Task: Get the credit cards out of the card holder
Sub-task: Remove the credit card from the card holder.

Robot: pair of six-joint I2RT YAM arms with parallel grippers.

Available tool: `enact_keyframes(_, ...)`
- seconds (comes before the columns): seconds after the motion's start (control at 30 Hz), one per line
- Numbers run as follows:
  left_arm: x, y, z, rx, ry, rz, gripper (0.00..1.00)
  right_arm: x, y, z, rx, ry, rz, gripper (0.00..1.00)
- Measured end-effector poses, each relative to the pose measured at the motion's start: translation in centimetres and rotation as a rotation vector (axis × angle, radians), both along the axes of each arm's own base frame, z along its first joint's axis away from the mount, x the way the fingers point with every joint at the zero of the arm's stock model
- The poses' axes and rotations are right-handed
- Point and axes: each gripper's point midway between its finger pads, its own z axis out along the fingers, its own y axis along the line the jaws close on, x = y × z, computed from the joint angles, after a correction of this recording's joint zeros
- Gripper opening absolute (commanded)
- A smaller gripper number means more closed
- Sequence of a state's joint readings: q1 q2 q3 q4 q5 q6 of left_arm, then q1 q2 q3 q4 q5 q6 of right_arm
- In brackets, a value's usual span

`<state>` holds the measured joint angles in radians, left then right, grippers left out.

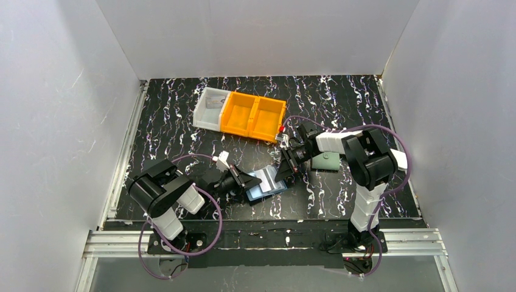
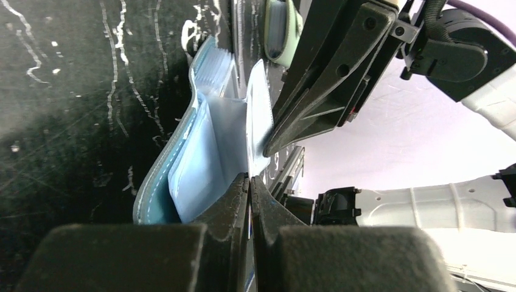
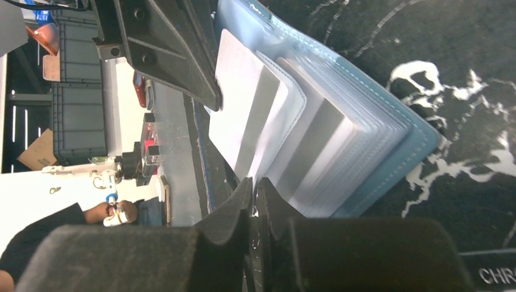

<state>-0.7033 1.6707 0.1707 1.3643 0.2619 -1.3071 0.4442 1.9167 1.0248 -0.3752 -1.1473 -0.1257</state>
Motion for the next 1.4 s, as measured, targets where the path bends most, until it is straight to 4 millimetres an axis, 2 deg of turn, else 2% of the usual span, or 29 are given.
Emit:
enact_keyframes(0.13, -0.2, 0.4, -1.1, 0.024, 0.021, -0.006, 0.0, 0.3, -0.5, -1.0, -0.037, -0.004, -0.005, 0.01)
enact_keyframes(0.3, -0.6, 1.4, -2.0, 0.042, 0.047, -0.006, 0.0, 0.4, -0.9, -1.8, -0.079, -0.018, -0.009, 0.01)
enact_keyframes(0.57, -1.6, 2.5, -2.8, 0.051, 0.085, -0.018, 0.0, 0.5, -1.1, -1.8, -0.093, -0.025, -0.006, 0.01)
enact_keyframes(0.73, -2.8, 3.7, -2.3, 0.05, 0.076, -0.018, 0.0, 0.5, -1.2, -1.8, -0.104, -0.031, -0.002, 0.2)
enact_keyframes(0.83, -3.1, 3.9, -0.8, 0.034, 0.034, -0.029, 0.0, 0.5, -1.2, -1.6, -0.103, -0.038, 0.007, 0.3)
enact_keyframes(1.0, -3.3, 3.8, 3.4, 0.024, -0.107, -0.071, 0.0, 1.0, -1.6, -0.9, -0.122, -0.123, 0.025, 0.43)
enact_keyframes(1.13, -3.0, 3.6, 6.9, 0.091, -0.219, -0.119, 0.0, 1.9, -2.3, -0.2, -0.158, -0.251, 0.041, 0.54)
enact_keyframes(1.27, -2.8, 3.9, 10.4, 0.23, -0.346, -0.193, 0.0, 2.6, -2.9, 2.4, -0.156, -0.416, 0.048, 0.61)
enact_keyframes(1.4, -2.8, 4.4, 11.7, 0.379, -0.426, -0.284, 0.0, 2.5, -2.8, 5.4, -0.088, -0.54, 0.064, 0.65)
